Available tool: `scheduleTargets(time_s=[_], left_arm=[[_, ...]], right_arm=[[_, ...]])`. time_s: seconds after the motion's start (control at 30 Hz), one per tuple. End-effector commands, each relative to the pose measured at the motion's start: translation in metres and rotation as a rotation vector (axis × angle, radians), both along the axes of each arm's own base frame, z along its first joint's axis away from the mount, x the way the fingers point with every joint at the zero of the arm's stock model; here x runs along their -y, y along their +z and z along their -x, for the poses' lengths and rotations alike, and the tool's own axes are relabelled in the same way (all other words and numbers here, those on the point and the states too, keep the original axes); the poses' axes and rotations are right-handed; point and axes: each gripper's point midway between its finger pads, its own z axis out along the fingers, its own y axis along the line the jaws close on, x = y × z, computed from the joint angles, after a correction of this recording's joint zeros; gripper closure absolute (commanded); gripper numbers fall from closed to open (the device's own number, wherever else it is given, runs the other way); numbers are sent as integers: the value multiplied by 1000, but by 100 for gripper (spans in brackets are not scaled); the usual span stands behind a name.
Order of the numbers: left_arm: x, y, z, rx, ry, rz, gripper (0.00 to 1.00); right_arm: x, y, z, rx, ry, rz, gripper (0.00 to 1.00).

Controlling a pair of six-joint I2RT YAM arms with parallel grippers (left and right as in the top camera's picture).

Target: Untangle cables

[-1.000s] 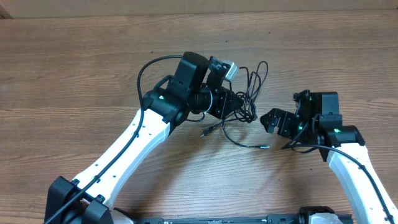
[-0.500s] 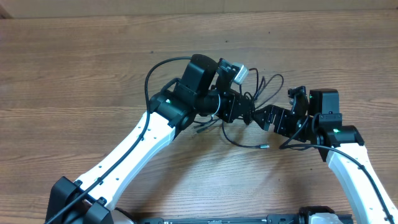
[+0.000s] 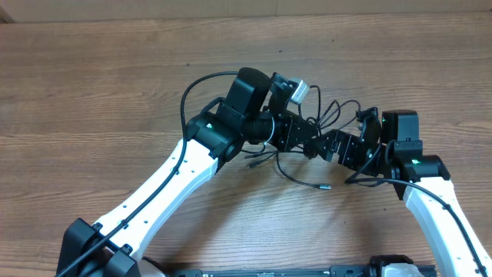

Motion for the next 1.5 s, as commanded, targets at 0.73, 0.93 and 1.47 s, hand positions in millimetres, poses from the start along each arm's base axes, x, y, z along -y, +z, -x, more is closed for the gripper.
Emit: scheduleTargets(time_s=[0.73, 0.93, 1.47], left_arm=[[-27, -16, -17, 70, 110, -153, 96], [-35, -26, -11, 18, 112, -192, 96], [-21, 107, 59, -156, -487, 438, 96]], right_arm=[[1, -6, 1, -24, 19, 30, 0], [8, -9, -2, -19, 1, 69, 0], [66, -25, -12, -13, -169, 382, 0]])
